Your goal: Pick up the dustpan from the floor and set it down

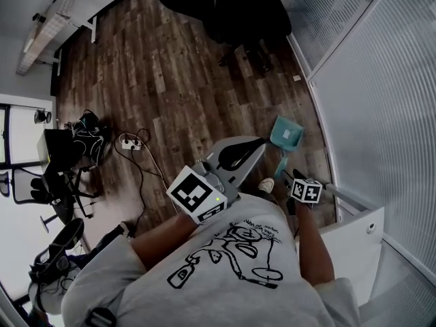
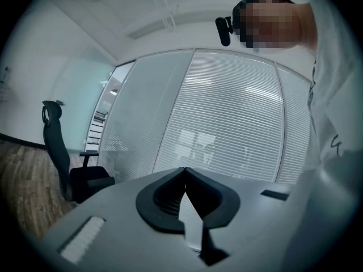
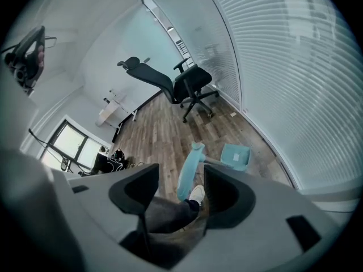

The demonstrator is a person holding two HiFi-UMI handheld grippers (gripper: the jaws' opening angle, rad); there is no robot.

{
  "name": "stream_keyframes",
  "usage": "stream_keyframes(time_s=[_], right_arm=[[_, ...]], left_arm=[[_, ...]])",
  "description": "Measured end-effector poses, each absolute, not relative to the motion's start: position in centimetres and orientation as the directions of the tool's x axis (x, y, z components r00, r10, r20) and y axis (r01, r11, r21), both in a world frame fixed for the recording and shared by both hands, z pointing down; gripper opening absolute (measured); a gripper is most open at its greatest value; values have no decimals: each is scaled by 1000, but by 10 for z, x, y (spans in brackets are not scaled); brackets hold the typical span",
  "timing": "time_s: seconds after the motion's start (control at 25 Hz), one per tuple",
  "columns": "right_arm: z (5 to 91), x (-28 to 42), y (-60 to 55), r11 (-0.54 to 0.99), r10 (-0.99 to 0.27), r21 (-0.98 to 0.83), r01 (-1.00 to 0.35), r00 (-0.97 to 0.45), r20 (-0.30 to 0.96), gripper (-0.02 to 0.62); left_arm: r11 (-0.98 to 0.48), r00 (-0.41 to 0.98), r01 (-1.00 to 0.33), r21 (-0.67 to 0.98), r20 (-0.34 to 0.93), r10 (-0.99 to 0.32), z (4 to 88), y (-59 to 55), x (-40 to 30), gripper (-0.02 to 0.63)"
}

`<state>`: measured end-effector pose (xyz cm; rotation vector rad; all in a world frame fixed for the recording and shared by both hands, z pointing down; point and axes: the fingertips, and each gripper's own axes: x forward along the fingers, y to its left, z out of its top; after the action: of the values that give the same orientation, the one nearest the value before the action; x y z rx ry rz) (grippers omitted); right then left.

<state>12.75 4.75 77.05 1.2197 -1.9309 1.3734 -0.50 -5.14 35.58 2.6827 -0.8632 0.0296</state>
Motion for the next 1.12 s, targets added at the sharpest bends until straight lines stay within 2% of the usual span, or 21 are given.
stream_keyframes(time_s=[0.64, 1.12], right_arm=[[825, 106, 35, 7, -312, -564, -826, -537, 783, 218], [845, 93, 27, -59, -309, -613, -788, -569, 762, 216]], left_arm=[[-738, 795, -605, 299, 166, -584, 363, -56, -21, 2], [-713, 769, -637, 291, 193, -609, 369, -51, -40, 2]])
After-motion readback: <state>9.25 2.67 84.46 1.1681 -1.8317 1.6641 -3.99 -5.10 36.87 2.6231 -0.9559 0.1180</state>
